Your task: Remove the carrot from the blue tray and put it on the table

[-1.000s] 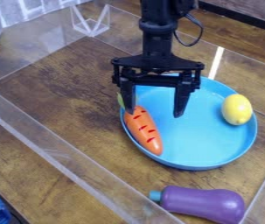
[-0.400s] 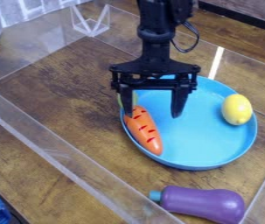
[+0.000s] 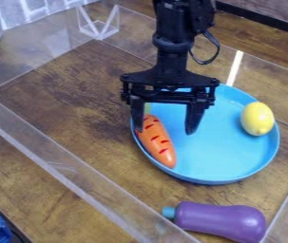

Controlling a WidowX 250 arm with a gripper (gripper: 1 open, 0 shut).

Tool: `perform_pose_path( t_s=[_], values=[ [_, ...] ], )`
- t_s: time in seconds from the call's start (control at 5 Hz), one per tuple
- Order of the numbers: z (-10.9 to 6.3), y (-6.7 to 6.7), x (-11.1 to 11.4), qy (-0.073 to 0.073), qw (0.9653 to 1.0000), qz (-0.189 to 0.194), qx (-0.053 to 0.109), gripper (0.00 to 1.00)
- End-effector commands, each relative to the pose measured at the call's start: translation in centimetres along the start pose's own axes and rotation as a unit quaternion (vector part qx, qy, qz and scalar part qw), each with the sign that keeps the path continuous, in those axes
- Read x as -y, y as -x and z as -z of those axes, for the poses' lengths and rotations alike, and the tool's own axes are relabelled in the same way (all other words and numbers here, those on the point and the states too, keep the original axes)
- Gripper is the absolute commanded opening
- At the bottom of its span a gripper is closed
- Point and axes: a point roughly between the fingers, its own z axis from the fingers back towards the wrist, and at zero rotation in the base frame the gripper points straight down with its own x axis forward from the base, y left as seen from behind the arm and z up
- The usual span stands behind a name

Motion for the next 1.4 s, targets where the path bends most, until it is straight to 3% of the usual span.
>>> perform_pose_path(
  t_s=[0.0, 0.2, 0.6, 1.0, 1.2],
  values=[
    [-2.8, -1.0, 0.6, 0.022, 0.9993, 0.006, 0.031, 1.0],
    [-3.4, -1.4, 0.5, 0.028, 0.999, 0.001, 0.034, 1.0],
    [-1.0, -1.8, -0.1, 0.034, 0.9963, -0.067, 0.042, 1.0],
    [2.2, -1.8, -0.3, 0.038, 0.9921, -0.109, 0.05, 1.0],
    [2.8, -1.8, -0.3, 0.038, 0.9911, -0.116, 0.053, 0.0]
  ],
)
